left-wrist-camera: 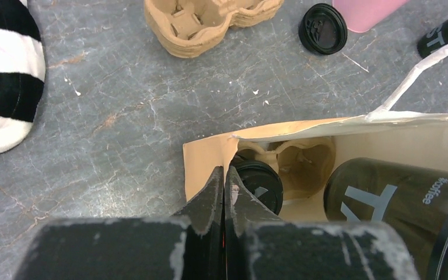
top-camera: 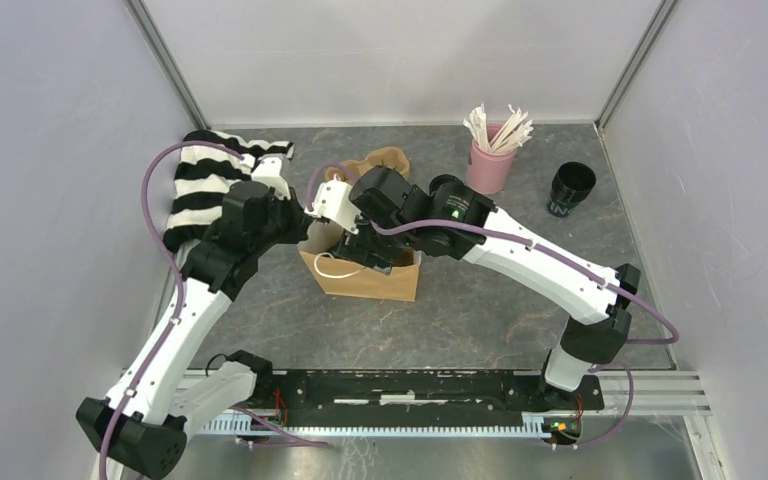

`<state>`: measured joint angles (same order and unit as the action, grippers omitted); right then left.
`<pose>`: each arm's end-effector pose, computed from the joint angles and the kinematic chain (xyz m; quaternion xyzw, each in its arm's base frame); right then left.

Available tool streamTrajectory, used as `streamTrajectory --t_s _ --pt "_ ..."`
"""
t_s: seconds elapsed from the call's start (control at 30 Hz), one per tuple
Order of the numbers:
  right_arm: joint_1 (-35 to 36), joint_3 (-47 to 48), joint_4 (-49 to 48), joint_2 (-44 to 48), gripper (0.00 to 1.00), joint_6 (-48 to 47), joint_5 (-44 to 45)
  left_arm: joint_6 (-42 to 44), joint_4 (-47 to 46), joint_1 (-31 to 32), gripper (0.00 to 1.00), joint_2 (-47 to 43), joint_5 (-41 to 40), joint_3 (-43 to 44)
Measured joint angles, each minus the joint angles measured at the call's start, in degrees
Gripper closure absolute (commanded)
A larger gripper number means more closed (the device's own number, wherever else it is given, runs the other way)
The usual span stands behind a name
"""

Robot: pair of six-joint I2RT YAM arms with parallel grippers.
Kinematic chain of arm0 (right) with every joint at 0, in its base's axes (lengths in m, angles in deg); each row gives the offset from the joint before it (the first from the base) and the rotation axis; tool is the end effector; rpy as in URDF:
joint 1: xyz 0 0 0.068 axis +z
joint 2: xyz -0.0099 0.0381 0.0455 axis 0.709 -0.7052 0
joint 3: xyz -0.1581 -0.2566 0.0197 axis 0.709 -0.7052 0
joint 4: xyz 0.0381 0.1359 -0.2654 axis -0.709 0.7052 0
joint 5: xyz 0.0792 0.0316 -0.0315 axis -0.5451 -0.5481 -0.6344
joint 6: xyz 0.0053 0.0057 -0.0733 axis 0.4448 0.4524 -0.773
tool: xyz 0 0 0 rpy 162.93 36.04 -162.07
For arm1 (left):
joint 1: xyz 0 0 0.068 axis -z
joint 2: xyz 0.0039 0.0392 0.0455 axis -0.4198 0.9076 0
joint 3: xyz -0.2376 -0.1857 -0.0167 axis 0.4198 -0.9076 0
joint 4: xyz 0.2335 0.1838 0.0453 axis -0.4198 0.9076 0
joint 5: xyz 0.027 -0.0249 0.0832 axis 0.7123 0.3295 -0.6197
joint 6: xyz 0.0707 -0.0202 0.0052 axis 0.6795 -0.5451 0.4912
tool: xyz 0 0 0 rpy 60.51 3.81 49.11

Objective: Pack the takeout coffee

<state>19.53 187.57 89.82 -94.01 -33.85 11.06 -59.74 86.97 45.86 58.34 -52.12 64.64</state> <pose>0.1855 0.3651 0.4461 -0.5480 0.7471 0.0831 0.3669 0.2362 -0.0898 0.3658 0.0133 0.8614 -0.1667 0.4797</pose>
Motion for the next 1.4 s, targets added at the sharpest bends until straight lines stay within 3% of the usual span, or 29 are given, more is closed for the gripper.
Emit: streamTrajectory --t_s 0.77,1.13,1.4 --pt "4.0 -5.7 -4.1 2.3 0.51 -1.2 5.6 4.5 -16.7 0.0 0.98 -16.6 5.5 -17.0" --pt "5.2 -10.9 -7.3 4.2 0.51 -2.0 8.3 5.9 -26.5 0.0 0.98 -20.2 5.5 -24.2" --pt "5.3 -13.6 -8.8 4.5 0.51 -3.3 11.3 8.4 -28.2 0.0 0.98 -20.3 5.7 -25.2"
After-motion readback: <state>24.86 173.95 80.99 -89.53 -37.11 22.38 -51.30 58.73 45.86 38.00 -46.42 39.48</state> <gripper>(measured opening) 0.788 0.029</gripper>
